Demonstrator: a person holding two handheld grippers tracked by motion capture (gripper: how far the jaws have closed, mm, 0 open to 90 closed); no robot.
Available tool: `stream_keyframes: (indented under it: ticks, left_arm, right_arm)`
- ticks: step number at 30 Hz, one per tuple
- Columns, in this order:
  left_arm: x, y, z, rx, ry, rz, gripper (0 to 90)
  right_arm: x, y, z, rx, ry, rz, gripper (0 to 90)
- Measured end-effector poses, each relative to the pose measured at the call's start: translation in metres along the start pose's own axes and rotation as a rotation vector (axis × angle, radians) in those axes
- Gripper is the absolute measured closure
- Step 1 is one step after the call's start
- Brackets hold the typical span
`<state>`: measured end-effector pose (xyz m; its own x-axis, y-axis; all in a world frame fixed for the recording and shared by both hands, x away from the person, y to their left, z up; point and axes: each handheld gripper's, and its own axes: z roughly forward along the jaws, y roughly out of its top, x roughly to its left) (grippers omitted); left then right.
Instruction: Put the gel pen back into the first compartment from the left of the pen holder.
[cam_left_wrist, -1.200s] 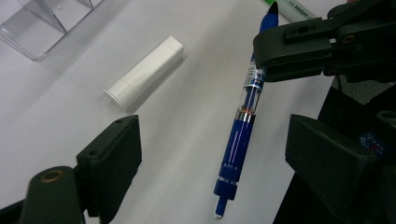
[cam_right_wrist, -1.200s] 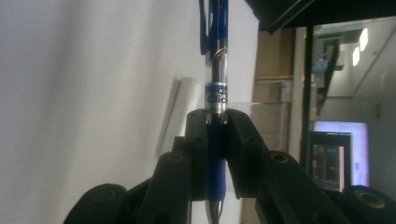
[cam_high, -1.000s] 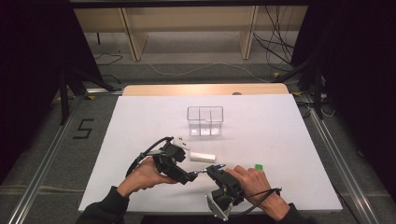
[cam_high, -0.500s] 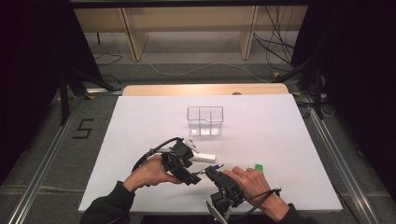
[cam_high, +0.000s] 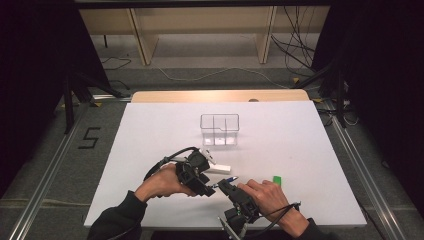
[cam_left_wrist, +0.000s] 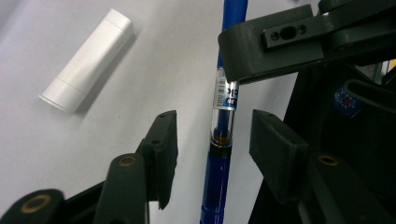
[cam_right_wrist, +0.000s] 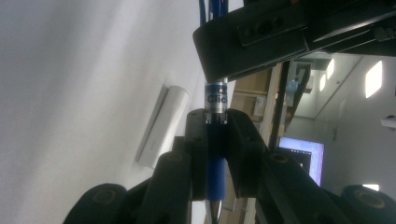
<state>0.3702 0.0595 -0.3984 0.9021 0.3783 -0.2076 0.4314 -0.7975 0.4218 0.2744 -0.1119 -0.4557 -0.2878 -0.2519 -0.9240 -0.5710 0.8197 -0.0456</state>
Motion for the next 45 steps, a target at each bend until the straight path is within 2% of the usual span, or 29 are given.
stream_keyframes:
  ticks: [10, 17, 22, 25, 29, 38, 40, 42, 45]
  left_arm:
    - [0.0, 0.005, 0.006, 0.032, -0.028, 0.032, 62.1]
    - [0.001, 0.005, 0.007, 0.027, -0.05, 0.022, 68.0]
    - [0.002, 0.005, 0.009, 0.045, -0.056, 0.033, 71.7]
    - [0.002, 0.005, 0.01, 0.031, -0.067, 0.024, 72.8]
    - [0.004, 0.005, 0.013, 0.044, -0.07, 0.029, 76.4]
    - [0.004, 0.005, 0.014, 0.05, -0.085, 0.021, 78.7]
    - [0.004, 0.005, 0.014, 0.053, -0.09, 0.026, 78.9]
    - [0.006, 0.004, 0.013, 0.053, -0.097, 0.032, 79.0]
    - [0.008, 0.002, 0.011, 0.03, -0.095, 0.016, 79.1]
  right_arm:
    - [0.001, 0.001, 0.0, -0.008, -0.004, -0.031, 80.0]
    - [0.001, 0.0, 0.0, -0.008, -0.002, -0.035, 80.0]
    - [0.003, 0.001, 0.0, -0.007, 0.003, -0.039, 80.0]
    - [0.003, 0.002, 0.0, -0.01, 0.004, -0.042, 80.0]
    - [0.003, 0.002, 0.0, -0.011, 0.013, -0.04, 80.0]
    - [0.005, 0.002, 0.0, -0.014, 0.018, -0.052, 79.8]
    - [0.005, 0.002, 0.0, -0.014, 0.017, -0.045, 78.5]
    - [0.004, 0.002, 0.0, -0.007, 0.007, -0.029, 71.1]
    - [0.002, -0.001, -0.002, 0.0, -0.024, -0.013, 59.4]
